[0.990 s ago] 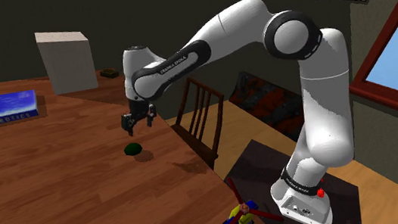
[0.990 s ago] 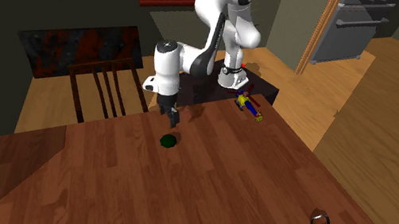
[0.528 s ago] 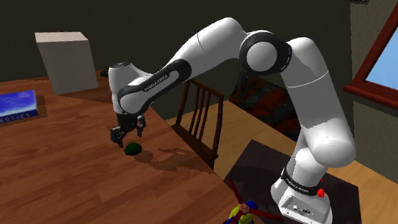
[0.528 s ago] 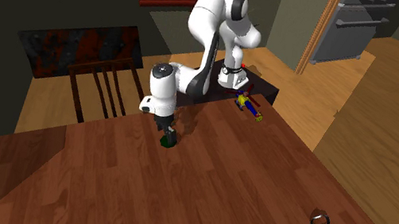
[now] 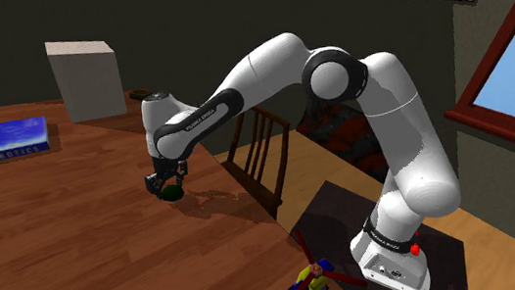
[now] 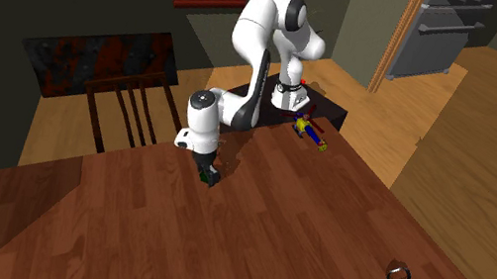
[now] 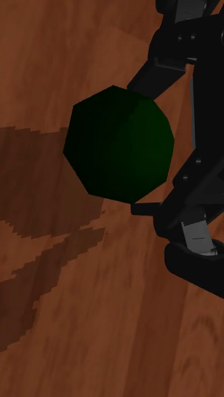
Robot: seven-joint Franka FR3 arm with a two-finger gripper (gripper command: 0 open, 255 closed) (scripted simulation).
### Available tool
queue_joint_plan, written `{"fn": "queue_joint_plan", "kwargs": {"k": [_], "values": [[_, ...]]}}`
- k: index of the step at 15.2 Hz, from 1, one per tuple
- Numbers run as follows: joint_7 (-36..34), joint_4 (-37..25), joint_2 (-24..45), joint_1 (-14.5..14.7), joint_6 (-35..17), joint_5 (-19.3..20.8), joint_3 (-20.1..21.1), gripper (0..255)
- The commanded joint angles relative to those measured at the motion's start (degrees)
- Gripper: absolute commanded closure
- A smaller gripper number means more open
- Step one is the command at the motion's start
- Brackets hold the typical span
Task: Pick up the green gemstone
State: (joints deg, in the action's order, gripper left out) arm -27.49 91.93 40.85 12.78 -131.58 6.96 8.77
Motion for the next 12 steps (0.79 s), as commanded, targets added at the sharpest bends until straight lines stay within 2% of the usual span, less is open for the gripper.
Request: {"fn": "queue_joint_plan", "kwargs": {"k": [1,9,12], "values": [[0.0,0.0,0.1,0.0,-0.1,0.0,0.0,255],[0.0,0.1,0.0,0.0,-0.1,0.0,0.0,255],[0.1,0.1,-1.5,-0.1,1.3,-0.2,0.2,255]]}}
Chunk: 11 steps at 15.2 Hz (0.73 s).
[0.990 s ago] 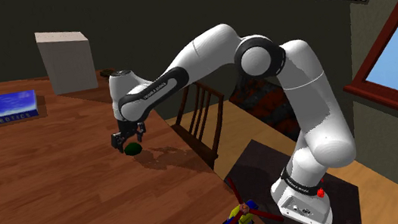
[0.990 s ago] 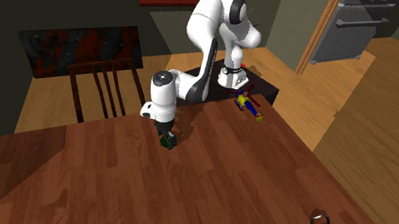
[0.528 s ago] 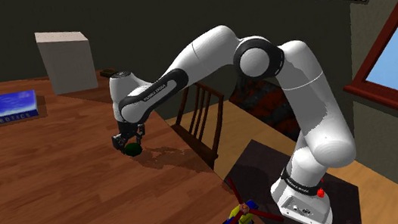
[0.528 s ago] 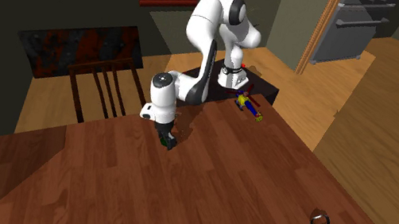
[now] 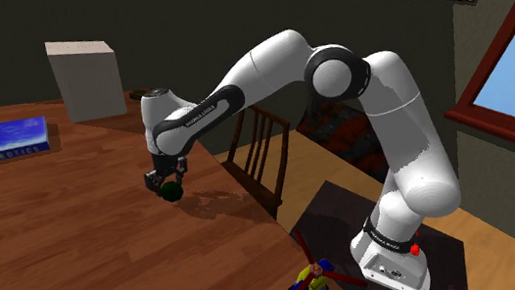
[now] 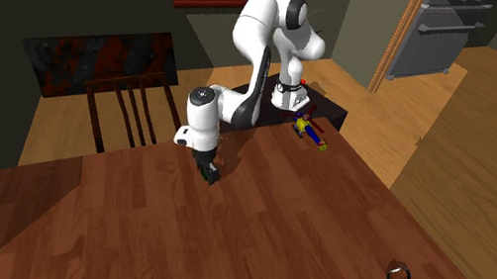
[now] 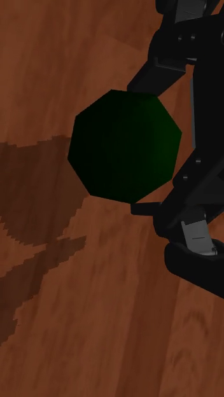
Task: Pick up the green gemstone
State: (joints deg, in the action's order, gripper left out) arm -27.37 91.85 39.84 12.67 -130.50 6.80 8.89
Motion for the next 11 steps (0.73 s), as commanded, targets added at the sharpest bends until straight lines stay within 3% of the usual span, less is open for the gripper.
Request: {"fn": "queue_joint_plan", "kwargs": {"k": [1,11], "values": [[0.0,0.2,-1.0,0.0,0.8,-0.1,0.1,255],[0.4,-0.7,-5.4,-0.4,6.1,-0.9,0.7,255]]}}
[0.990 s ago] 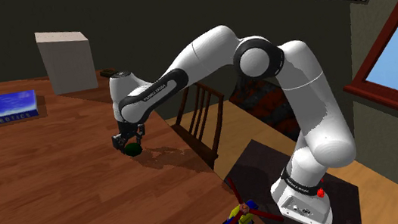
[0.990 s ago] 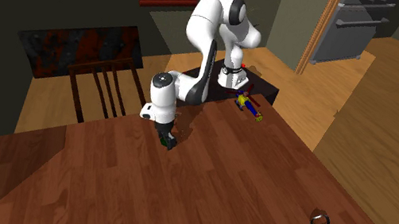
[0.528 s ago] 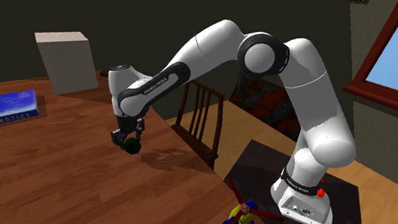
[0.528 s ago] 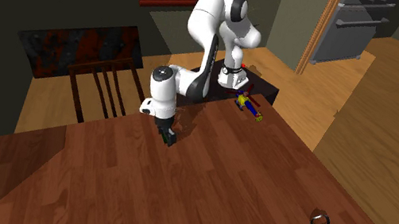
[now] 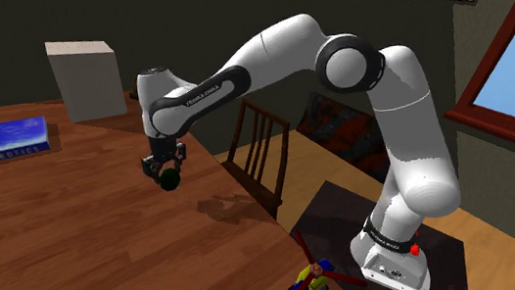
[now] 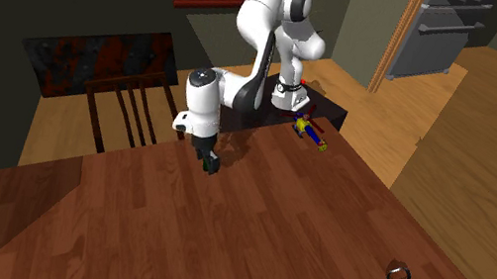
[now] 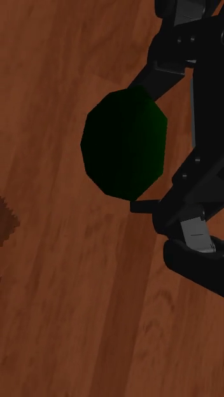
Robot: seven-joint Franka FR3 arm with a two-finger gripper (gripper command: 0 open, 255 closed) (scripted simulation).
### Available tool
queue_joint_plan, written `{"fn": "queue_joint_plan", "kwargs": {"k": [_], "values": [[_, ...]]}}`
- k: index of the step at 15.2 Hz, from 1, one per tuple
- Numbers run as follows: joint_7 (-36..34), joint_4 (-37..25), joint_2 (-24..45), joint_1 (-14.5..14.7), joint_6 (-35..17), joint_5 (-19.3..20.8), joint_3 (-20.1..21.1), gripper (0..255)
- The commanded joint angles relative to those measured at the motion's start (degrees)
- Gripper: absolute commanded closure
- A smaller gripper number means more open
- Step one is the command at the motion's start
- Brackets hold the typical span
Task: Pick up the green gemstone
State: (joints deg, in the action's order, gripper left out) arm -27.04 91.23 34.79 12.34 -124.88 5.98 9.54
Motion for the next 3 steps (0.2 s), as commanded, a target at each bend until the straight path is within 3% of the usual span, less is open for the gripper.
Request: {"fn": "queue_joint_plan", "kwargs": {"k": [1,3], "values": [[0.1,-0.2,-0.8,-0.1,1.0,-0.1,0.1,255],[0.1,-0.3,-0.8,-0.1,1.1,-0.2,0.1,255]]}}
